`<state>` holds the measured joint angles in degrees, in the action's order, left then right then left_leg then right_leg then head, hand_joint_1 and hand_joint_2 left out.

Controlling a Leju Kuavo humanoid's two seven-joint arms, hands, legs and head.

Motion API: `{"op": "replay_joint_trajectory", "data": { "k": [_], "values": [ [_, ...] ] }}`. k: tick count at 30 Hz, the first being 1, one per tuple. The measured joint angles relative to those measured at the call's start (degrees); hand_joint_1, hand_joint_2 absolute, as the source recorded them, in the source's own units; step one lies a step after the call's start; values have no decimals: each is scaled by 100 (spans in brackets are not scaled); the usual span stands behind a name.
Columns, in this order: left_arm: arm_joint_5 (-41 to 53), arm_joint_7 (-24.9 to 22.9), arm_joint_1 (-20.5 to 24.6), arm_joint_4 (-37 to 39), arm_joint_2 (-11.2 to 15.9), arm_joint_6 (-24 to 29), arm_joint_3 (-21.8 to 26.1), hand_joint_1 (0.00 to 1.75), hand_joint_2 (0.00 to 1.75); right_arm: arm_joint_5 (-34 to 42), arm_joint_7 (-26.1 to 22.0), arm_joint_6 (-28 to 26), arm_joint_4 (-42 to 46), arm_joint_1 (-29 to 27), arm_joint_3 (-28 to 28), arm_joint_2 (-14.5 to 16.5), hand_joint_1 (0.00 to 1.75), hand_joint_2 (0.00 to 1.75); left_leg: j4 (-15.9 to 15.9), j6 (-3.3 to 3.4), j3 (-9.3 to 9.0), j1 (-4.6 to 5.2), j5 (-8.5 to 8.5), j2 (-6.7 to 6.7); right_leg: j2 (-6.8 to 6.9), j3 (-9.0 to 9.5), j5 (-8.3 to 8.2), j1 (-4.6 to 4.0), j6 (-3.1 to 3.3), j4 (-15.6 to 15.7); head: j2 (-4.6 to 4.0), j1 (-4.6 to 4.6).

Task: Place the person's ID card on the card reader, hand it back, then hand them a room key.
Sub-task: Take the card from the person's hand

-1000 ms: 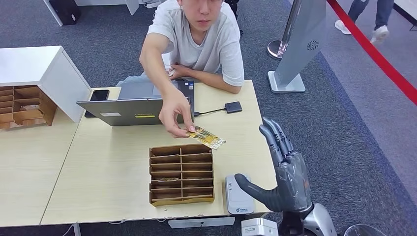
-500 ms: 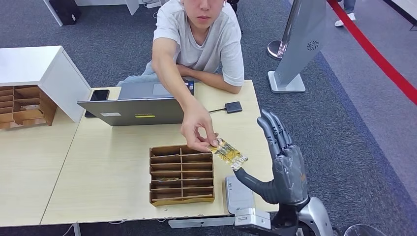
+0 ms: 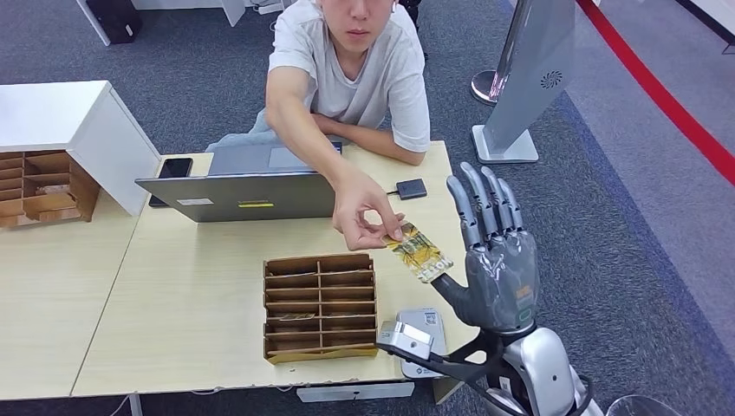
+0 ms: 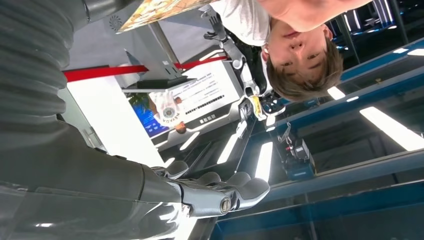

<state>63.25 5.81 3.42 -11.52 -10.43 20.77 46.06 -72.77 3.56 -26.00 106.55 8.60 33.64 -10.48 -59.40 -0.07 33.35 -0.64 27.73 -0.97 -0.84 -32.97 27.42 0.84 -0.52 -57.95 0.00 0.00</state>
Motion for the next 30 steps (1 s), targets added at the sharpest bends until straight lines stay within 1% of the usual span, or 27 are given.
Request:
{"op": "replay_joint_trajectory", "data": {
  "k": [1, 3, 4, 5, 7, 30],
  "values": [
    [0, 7, 1, 0, 0, -5, -8, 0, 0, -21, 7, 3, -14, 14, 14, 5, 45, 175, 0, 0, 0, 0, 0, 0, 0, 0, 0, 0, 0, 0, 0, 0],
    [1, 14, 3, 0, 1, -16, -19, 0, 0, -48, 27, 11, -37, 39, 37, 19, 128, 175, 0, 0, 1, 0, 0, 0, 0, 0, 0, 0, 0, 0, 0, 0],
    [2, 14, 4, 0, 1, -20, -22, 0, 0, -56, 40, 15, -46, 52, 45, 27, 162, 175, 0, 0, 1, 0, 0, 0, 0, 0, 0, 0, 0, 0, 0, 0],
    [4, 8, 4, 0, 2, -21, -26, 0, 0, -61, 51, 17, -55, 66, 52, 34, 171, 175, 0, 0, 1, 0, 0, 0, 0, 0, 0, 0, 0, 0, 0, 0],
    [13, -8, 4, 0, 3, -20, -29, 0, 0, -63, 70, 17, -71, 92, 69, 41, 175, 175, 0, 0, 0, 0, 0, 0, 0, 0, 0, 0, 0, 0, 0, 1],
    [16, 16, -5, 0, 20, 8, -27, 0, 0, 111, 77, 35, -79, 134, 196, 86, 175, 175, 0, 0, 0, 0, 0, -1, 2, 0, 0, 0, 0, 0, 0, 0]
  ]
}}
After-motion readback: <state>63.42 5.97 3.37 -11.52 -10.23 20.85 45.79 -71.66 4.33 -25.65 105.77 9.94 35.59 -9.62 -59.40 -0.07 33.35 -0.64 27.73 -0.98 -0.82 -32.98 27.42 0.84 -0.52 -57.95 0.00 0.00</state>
